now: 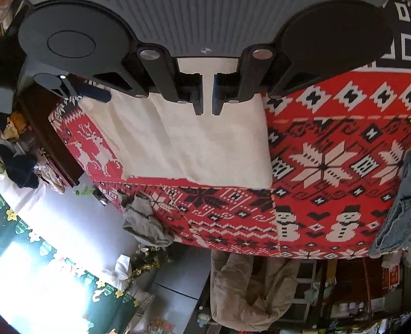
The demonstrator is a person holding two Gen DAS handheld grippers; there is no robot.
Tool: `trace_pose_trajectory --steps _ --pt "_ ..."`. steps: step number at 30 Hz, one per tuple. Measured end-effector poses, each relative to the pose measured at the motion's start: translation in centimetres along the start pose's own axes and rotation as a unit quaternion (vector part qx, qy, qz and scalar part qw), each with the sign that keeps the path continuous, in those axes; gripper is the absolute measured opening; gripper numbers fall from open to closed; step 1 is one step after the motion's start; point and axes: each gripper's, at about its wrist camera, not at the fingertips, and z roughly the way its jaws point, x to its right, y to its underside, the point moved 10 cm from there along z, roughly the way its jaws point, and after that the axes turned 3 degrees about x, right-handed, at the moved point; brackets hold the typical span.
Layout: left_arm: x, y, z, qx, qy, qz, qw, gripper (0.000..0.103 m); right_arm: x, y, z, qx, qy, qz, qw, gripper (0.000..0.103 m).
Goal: Fold clothes
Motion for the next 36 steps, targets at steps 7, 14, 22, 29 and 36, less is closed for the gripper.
trace_pose_trajectory --steps 7,14,22,29,36 --pt "-0.1 -0.5 3.5 -0.034 0.005 -0.05 0.9982 0.005 0.0 0.0 0.0 0.002 0.002 0.002 1.0 0.102" --pt "0.7 -0.7 4.1 -0.032 -0.006 -0.035 0.9989 0.005 0.0 -0.1 0.0 0.0 0.001 0.001 1.0 0.102" --pt "0.7 0.2 3.3 -0.016 -0.004 -0.041 0.999 0.005 0.0 -0.2 0.0 0.0 0.001 0.001 1.0 0.102" --pt "1.5 1.1 2.6 -0.002 0.006 -0.011 0.9999 0.005 3.8 -1.0 -1.2 0.017 0.013 0.034 0.999 0.026" --pt "0.7 1.7 2.4 -0.003 -0.007 -0.005 1.0 0.005 6.7 -0.5 -1.4 0.02 0.02 0.025 0.999 0.0"
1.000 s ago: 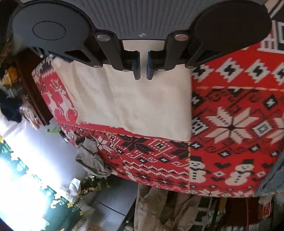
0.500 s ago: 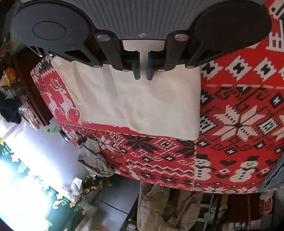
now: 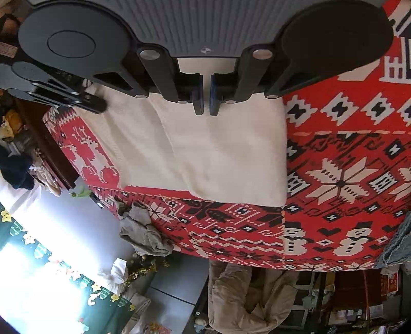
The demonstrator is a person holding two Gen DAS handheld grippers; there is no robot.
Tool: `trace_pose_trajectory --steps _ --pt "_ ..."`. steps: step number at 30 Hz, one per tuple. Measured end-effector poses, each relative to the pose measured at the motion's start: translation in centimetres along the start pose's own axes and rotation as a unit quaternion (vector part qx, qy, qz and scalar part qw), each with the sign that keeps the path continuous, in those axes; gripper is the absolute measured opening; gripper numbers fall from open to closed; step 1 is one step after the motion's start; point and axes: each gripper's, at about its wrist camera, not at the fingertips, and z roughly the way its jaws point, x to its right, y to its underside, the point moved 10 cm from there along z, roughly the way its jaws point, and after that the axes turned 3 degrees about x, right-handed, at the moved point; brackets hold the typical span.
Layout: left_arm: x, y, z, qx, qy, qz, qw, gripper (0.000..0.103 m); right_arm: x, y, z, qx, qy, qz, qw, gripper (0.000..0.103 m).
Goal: Fold clothes
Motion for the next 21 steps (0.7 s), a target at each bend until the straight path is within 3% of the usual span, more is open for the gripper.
trace_pose_trajectory --steps 8,15,21 --pt "1.3 -0.9 -0.4 0.016 0.02 -0.002 0.9997 0.005 1.7 -1.0 -1.5 0.021 0.002 0.012 1.0 0.002" --pt "2.1 -3.2 1.4 0.024 0.015 0.027 0.9992 0.005 2.7 -1.1 1.0 -0.001 0.01 0.023 1.0 0.001" --pt "1.6 -6.0 3.9 0.025 0.008 0.035 0.999 0.005 5.0 -2.1 -0.3 0.014 0.011 0.034 0.999 0.003"
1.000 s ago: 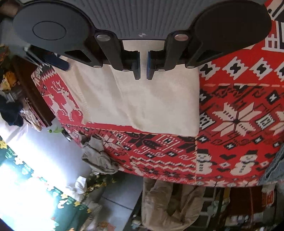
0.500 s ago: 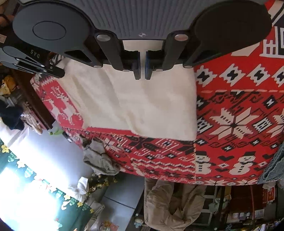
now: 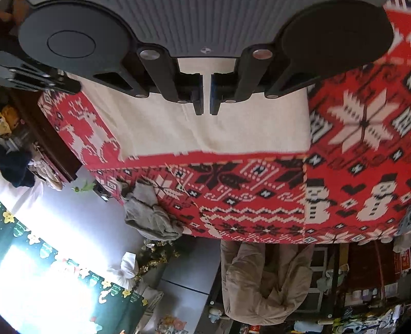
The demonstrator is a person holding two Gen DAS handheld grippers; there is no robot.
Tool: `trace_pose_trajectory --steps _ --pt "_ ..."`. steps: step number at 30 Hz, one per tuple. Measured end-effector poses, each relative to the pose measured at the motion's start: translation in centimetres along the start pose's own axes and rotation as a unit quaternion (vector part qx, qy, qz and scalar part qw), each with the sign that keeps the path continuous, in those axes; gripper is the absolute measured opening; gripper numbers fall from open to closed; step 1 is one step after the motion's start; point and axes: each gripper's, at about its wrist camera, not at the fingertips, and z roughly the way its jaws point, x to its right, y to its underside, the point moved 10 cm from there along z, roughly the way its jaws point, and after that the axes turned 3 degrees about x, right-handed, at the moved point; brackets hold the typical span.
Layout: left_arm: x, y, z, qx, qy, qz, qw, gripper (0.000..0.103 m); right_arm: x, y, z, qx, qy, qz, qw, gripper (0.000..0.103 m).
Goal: Fold clothes
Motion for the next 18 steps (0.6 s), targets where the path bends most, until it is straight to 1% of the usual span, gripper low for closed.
trace_pose_trajectory --steps 4,6,10,14,15,16,18 --pt "-0.1 -1.5 2.0 -0.004 0.001 -0.002 1.0 0.005 -1.6 -3.1 0.9 0.014 -0.03 -0.011 0.999 0.003" --pt "-0.2 -2.0 3.0 -0.01 0.001 -0.007 0.9999 0.005 -2.9 -4.6 2.3 0.013 -0.046 -0.02 0.999 0.003" --pt "-0.2 -2.7 4.5 -0.019 0.019 -0.026 0.9993 0.005 -5.2 -6.9 6.5 0.004 -0.054 -0.042 0.998 0.003" --pt "-0.2 -2.8 5.6 -0.027 0.024 -0.035 0.9987 0.004 -6.2 -7.6 10.3 -0.013 -0.046 -0.067 0.997 0.003" --pt "-0.2 -2.8 5.7 -0.029 0.026 -0.037 0.9986 0.004 -5.9 -7.5 11.1 -0.018 -0.039 -0.07 0.997 0.003" --pt "-0.3 -2.8 5.8 -0.03 0.027 -0.039 0.9984 0.004 -5.2 -7.4 11.7 -0.021 -0.029 -0.072 0.997 0.0" --pt "-0.4 -2.6 5.9 -0.031 0.029 -0.043 0.9982 0.004 -3.8 -7.4 12.4 -0.021 -0.013 -0.073 0.997 0.0"
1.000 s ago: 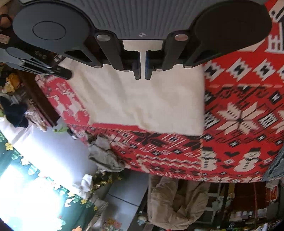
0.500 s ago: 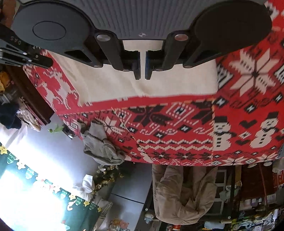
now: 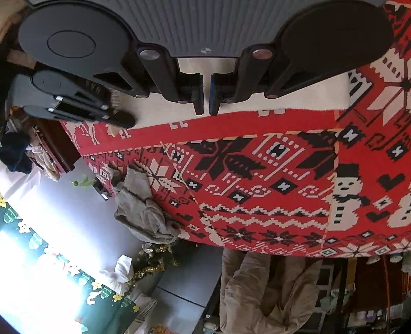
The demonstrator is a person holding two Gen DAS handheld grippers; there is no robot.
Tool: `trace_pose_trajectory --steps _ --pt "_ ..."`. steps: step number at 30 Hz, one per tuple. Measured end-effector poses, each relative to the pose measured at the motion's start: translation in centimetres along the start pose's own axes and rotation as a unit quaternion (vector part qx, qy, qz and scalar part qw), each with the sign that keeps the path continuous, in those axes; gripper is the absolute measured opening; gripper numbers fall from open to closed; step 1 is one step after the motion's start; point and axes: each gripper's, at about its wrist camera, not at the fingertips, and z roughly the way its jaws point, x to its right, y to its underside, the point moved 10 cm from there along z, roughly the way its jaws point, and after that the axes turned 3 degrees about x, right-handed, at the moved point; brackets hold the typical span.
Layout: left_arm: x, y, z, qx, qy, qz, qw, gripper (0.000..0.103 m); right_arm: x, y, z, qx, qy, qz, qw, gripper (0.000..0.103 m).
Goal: Fold clothes
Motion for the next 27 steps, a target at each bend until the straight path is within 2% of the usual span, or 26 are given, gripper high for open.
trace_pose_trajectory --steps 4,9,12,15,17,20,22,23,25,27 --pt "0.0 0.1 -0.3 0.005 0.006 -0.008 0.9999 0.004 2.5 0.0 0.3 0.004 0.023 0.004 1.0 0.0" --pt "1.0 0.1 -1.3 0.007 0.015 -0.007 0.9998 0.004 2.0 -1.1 -2.4 0.03 -0.016 0.052 0.998 0.002" --pt "2.1 0.2 -2.8 0.011 0.016 0.018 0.9996 0.005 0.5 0.0 -4.7 0.029 -0.031 0.045 0.998 0.004" --pt "3.1 0.9 -4.6 0.015 0.018 0.039 0.9989 0.005 1.2 1.9 -7.5 0.028 -0.012 0.04 0.999 0.028" --pt "3.5 1.8 -5.6 0.016 0.018 0.048 0.9986 0.006 2.1 3.4 -9.3 0.023 0.0 0.041 0.999 0.035" --pt "3.8 3.7 -6.8 0.015 0.011 0.053 0.9984 0.018 4.1 5.9 -11.9 0.013 0.015 0.051 0.999 0.051" --pt "3.7 5.0 -7.4 0.016 0.003 0.048 0.9987 0.024 5.1 7.4 -13.2 0.011 0.019 0.059 0.998 0.074" --pt "3.6 5.6 -7.6 0.017 0.0 0.041 0.999 0.026 5.6 8.1 -13.8 0.01 0.022 0.062 0.998 0.078" --pt "3.4 6.7 -8.2 0.019 -0.005 0.03 0.9994 0.026 6.0 9.4 -14.4 0.007 0.028 0.062 0.998 0.078" --pt "3.5 7.6 -8.7 0.022 -0.007 0.024 0.9995 0.024 6.2 10.4 -14.5 0.001 0.031 0.064 0.997 0.07"
